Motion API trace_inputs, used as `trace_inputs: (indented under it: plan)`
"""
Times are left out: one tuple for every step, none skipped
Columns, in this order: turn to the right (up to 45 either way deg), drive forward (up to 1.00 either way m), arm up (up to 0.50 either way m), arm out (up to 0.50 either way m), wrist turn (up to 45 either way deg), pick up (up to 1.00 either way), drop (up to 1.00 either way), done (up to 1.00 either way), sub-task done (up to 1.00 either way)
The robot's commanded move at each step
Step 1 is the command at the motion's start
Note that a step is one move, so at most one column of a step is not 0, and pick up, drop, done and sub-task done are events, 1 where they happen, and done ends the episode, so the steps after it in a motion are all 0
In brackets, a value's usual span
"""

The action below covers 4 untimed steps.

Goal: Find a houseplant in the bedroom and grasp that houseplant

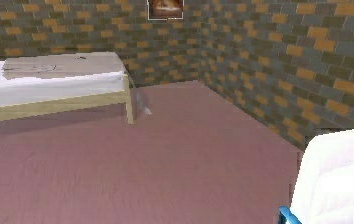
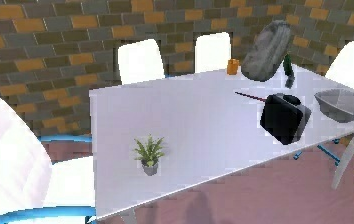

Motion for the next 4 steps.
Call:
trace_inputs:
  plan:
    - [0.0, 0.0, 0.36, 0.0, 0.0, 0.0, 0.0, 0.0, 0.0]
    - [0.0, 0.0, 0.0, 0.26, 0.0, 0.0, 0.0, 0.0, 0.0]
    - [0.0, 0.0, 0.0, 0.0, 45.0, 0.0, 0.0, 0.0, 0.0]
    - [0.0, 0.0, 0.0, 0.0, 45.0, 0.0, 0.0, 0.0, 0.0]
